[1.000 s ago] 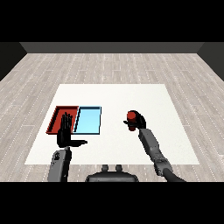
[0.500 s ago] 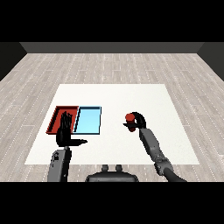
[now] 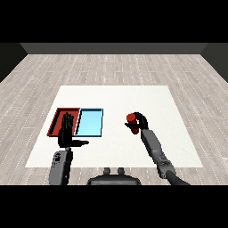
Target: Pick the red can and put it in the red box
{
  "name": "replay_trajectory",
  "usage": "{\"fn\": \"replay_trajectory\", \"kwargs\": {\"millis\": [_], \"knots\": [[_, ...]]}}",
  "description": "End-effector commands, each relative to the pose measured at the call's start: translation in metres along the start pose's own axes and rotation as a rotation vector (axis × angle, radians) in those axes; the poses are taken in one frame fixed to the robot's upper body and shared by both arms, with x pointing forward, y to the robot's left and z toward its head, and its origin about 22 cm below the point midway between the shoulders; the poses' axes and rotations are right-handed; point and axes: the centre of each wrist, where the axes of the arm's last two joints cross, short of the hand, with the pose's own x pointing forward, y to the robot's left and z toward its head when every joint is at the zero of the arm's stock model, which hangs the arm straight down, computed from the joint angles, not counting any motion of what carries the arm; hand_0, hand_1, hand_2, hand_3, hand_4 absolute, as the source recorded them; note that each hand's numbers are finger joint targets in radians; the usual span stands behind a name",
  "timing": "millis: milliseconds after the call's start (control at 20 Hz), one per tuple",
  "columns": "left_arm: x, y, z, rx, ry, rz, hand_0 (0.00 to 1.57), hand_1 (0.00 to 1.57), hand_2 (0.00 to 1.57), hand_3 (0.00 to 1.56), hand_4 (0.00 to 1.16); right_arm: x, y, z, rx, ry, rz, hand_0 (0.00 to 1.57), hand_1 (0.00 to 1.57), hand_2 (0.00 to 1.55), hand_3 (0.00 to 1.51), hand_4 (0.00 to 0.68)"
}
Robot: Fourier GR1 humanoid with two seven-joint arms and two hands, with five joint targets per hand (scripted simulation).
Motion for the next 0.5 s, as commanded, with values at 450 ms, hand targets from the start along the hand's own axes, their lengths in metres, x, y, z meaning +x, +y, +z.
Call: {"fn": "replay_trajectory", "kwargs": {"millis": [450], "knots": [[-0.003, -0.001, -0.008, -0.017, 0.020, -0.022, 0.00, 0.00, 0.00, 0.00, 0.00, 0.067, -0.025, 0.024, -0.028, -0.209, -0.009, 1.52, 1.52, 1.46, 1.38, 0.608]]}}
